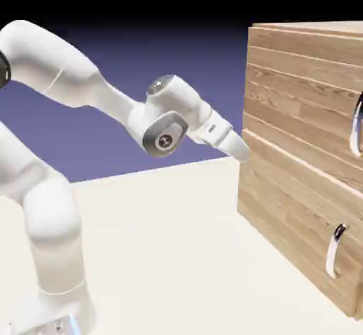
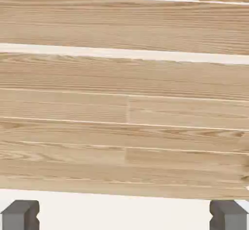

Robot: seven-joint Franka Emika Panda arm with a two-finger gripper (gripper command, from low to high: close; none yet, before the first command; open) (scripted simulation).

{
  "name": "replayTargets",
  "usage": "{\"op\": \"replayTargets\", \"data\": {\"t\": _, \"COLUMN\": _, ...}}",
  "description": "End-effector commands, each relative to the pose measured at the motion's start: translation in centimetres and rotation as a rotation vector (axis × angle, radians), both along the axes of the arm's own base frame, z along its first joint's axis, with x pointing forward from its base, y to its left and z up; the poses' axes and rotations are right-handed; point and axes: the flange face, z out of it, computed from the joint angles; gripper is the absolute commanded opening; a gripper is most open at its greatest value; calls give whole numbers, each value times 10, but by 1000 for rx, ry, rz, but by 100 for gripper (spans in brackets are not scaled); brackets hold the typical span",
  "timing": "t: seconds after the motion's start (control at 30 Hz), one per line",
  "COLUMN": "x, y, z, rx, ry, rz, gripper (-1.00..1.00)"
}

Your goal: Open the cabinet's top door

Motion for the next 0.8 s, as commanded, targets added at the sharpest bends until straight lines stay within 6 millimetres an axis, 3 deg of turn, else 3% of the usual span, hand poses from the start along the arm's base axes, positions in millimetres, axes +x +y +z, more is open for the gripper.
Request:
{"op": "replayTargets", "data": {"t": 0.0, "x": 1, "y": 2, "z": 9, "rx": -2, "ry": -21, "rz": 8, "gripper": 0}}
{"op": "replayTargets", "data": {"t": 0.4, "x": -3, "y": 10, "z": 107, "rx": -13, "ry": -265, "rz": 74, "gripper": 0}}
{"op": "replayTargets", "data": {"t": 0.77, "x": -14, "y": -14, "z": 167, "rx": 0, "ry": -466, "rz": 94, "gripper": 0}}
